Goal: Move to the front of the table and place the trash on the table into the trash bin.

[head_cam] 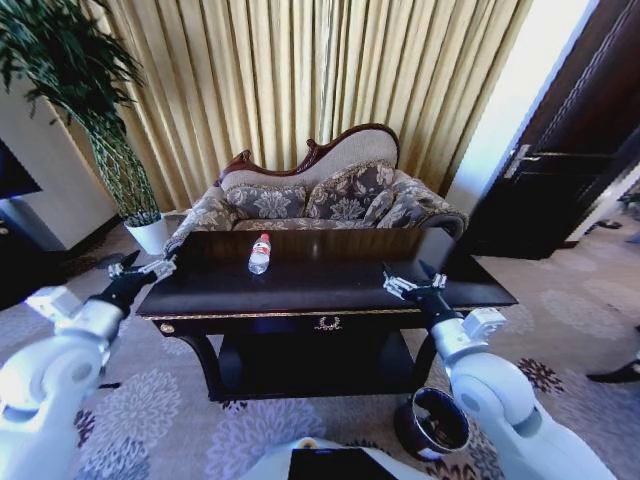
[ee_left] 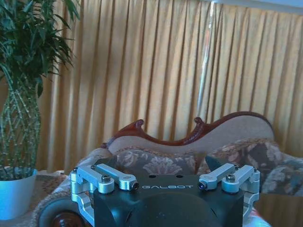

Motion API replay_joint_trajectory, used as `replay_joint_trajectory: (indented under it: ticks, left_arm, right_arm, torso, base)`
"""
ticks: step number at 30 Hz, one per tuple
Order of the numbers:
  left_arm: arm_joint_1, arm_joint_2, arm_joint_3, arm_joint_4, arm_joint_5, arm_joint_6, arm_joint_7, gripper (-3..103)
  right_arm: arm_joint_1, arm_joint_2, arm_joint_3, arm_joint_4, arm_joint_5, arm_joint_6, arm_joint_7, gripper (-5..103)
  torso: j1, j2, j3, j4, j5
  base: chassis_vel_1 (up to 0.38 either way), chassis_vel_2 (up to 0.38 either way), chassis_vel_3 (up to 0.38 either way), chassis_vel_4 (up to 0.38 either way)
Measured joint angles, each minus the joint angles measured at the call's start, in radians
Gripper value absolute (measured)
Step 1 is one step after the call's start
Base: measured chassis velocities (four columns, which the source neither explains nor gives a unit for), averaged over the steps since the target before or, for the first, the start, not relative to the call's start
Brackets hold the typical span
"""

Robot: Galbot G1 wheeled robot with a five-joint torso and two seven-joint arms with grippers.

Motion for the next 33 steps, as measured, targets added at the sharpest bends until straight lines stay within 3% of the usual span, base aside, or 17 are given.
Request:
replay_joint_trajectory:
  ticks: [4,7,8,11,12,14,18,21,24,27,33]
  left_arm:
    - [-0.058,0.059,0.036,0.034,-0.033,0.013,-0.056,100]
    - [-0.153,0.114,0.117,0.040,-0.096,0.048,-0.171,100]
    - [-0.153,0.114,0.117,0.040,-0.096,0.048,-0.171,100]
    - [-0.303,0.160,0.291,0.067,-0.136,0.066,-0.288,100]
    - [-0.303,0.160,0.291,0.067,-0.136,0.066,-0.288,100]
    - [-0.411,0.181,0.419,0.112,-0.151,0.078,-0.333,100]
    - [-0.496,0.184,0.519,0.151,-0.175,0.091,-0.373,100]
    - [-0.659,0.166,0.730,0.220,-0.238,0.110,-0.439,100]
    - [-0.693,0.161,0.773,0.232,-0.241,0.110,-0.444,100]
    - [-0.838,0.115,0.927,0.289,-0.246,0.115,-0.461,100]
    - [-0.928,0.040,1.067,0.328,-0.261,0.126,-0.537,100]
  right_arm:
    - [-0.002,-0.002,0.000,-0.005,0.000,0.000,0.000,100]
    - [-0.003,-0.005,0.000,-0.011,0.000,0.000,0.000,100]
    - [-0.003,-0.005,0.000,-0.011,0.000,0.000,0.000,100]
    - [0.001,-0.007,-0.002,-0.021,0.002,0.000,0.000,100]
    - [0.001,-0.007,-0.002,-0.021,0.002,0.000,0.000,100]
    - [0.005,-0.013,-0.002,-0.028,0.004,0.000,0.000,100]
    - [0.013,-0.018,0.000,-0.038,0.006,0.000,0.000,100]
    - [0.037,-0.020,0.000,-0.064,0.014,0.000,0.000,100]
    - [0.042,-0.020,0.000,-0.069,0.016,0.001,0.000,100]
    - [0.058,-0.020,0.001,-0.101,0.019,0.004,-0.004,100]
    - [0.071,-0.016,0.006,-0.140,0.019,0.019,-0.020,100]
  torso:
    - [0.000,0.000,0.000,0.0001,0.0002]
    - [0.000,0.000,0.000,0.0003,0.0002]
    - [0.000,0.000,0.000,0.0003,0.0002]
    - [0.000,0.000,0.000,-0.0003,0.0002]
    - [0.000,0.000,0.000,-0.0003,0.0002]
    - [0.000,0.000,0.000,-0.0003,0.0005]
    - [0.000,0.000,0.000,0.0000,0.0002]
    - [0.000,0.000,0.000,0.0000,0.0002]
    - [0.000,0.000,0.000,0.0001,0.0002]
    - [0.000,0.000,0.000,0.0000,0.0007]
    - [0.000,0.000,0.000,-0.0002,0.0005]
  base:
    - [0.000,0.000,0.000,0.000]
    - [0.000,0.000,0.000,0.000]
    - [0.000,0.000,0.000,0.000]
    - [0.000,0.000,0.000,0.000]
    - [0.000,0.000,0.000,0.000]
    - [0.000,0.000,0.000,0.000]
    - [0.000,0.000,0.000,0.000]
    - [0.000,0.000,0.000,0.000]
    - [0.000,0.000,0.000,0.000]
    - [0.000,0.000,0.000,0.000]
    - [0.000,0.000,0.000,0.000]
